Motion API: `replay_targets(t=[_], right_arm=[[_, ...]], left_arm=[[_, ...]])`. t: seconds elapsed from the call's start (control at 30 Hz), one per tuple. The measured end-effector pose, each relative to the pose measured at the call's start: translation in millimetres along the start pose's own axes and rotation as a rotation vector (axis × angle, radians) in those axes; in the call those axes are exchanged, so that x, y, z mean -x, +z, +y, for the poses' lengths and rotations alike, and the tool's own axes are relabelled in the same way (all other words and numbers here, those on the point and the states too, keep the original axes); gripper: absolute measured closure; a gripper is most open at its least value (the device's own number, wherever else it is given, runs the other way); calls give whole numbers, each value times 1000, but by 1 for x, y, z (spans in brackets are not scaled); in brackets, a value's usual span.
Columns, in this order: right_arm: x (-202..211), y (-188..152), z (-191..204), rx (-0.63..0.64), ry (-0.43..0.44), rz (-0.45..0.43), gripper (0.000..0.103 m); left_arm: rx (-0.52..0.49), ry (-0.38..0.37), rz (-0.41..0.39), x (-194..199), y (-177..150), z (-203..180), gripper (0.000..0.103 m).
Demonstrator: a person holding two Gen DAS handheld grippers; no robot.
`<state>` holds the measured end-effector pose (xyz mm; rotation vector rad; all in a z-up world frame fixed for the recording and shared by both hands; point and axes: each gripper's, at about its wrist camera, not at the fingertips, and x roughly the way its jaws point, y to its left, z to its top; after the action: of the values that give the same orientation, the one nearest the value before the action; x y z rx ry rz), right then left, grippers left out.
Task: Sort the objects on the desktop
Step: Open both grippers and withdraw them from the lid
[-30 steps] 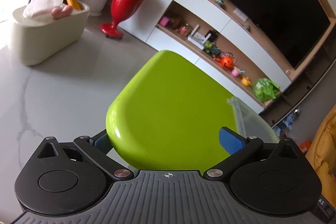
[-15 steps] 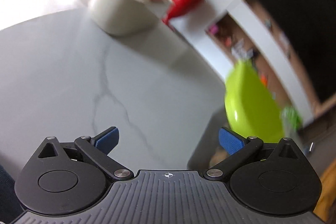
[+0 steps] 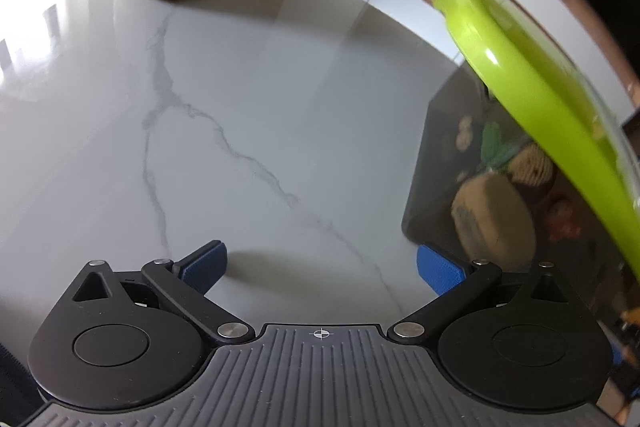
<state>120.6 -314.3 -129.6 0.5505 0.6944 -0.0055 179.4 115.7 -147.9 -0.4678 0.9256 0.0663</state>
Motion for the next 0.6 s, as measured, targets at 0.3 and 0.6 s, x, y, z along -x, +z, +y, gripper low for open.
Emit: replay_targets(t=[0.3, 0.6], right_arm=[[89, -7, 26, 113, 6, 24, 4], [162, -37, 93, 371, -193, 20, 0]], left_arm=[[-237, -11, 13, 72, -38, -66, 0], [-359, -25, -124, 184, -81, -84, 0]])
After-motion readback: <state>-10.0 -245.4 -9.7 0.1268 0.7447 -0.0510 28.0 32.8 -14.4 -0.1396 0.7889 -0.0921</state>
